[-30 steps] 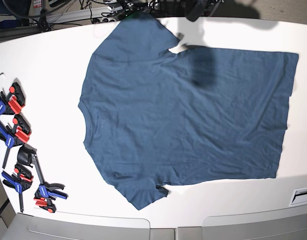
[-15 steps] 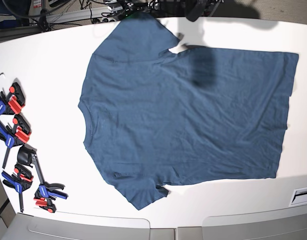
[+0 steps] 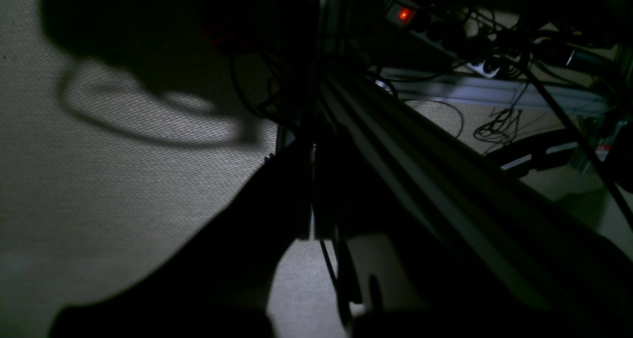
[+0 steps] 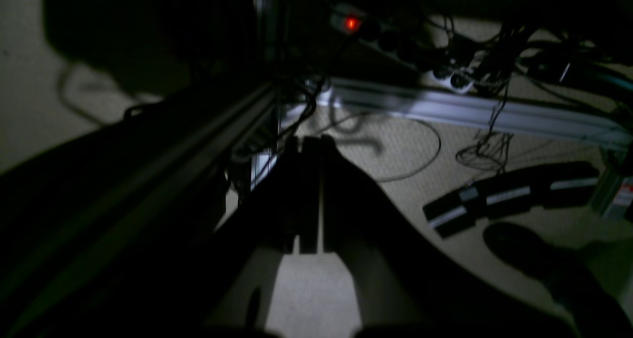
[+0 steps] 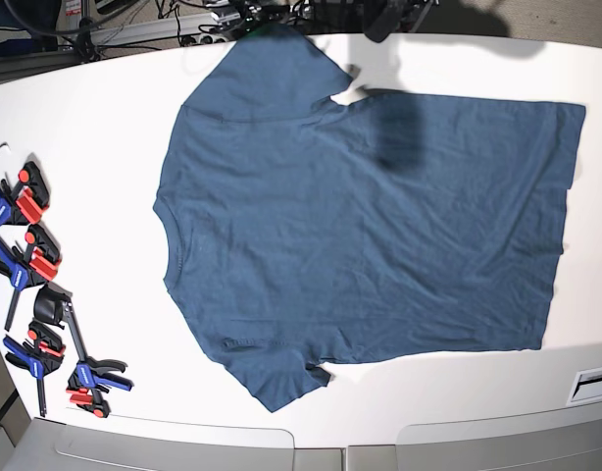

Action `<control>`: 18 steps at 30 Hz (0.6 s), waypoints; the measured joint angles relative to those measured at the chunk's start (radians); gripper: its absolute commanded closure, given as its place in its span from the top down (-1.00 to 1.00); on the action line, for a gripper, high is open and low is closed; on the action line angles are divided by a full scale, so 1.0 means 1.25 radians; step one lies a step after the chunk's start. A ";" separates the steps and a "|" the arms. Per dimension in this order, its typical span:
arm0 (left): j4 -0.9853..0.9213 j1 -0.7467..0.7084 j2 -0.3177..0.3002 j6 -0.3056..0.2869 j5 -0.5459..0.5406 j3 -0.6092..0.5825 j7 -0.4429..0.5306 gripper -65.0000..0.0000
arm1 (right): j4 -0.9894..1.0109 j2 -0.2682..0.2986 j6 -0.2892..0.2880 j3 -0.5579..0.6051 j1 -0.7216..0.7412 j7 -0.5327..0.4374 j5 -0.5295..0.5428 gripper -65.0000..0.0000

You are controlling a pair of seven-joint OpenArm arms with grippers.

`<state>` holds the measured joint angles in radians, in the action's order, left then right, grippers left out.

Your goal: Fold the T-shirt properly

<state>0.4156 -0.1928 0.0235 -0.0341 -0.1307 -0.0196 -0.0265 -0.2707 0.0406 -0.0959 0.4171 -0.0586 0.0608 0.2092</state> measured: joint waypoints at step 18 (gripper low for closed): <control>0.391 -0.440 -0.240 -0.013 0.020 -0.005 -0.044 -1.00 | -0.362 0.268 0.009 -0.040 -0.340 -0.001 0.094 -1.00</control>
<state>0.9043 -0.7425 -0.2771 -0.0502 -0.1055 -0.0261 -0.0811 -0.7235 0.3759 -0.0853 0.3672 -0.4835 0.0597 0.3267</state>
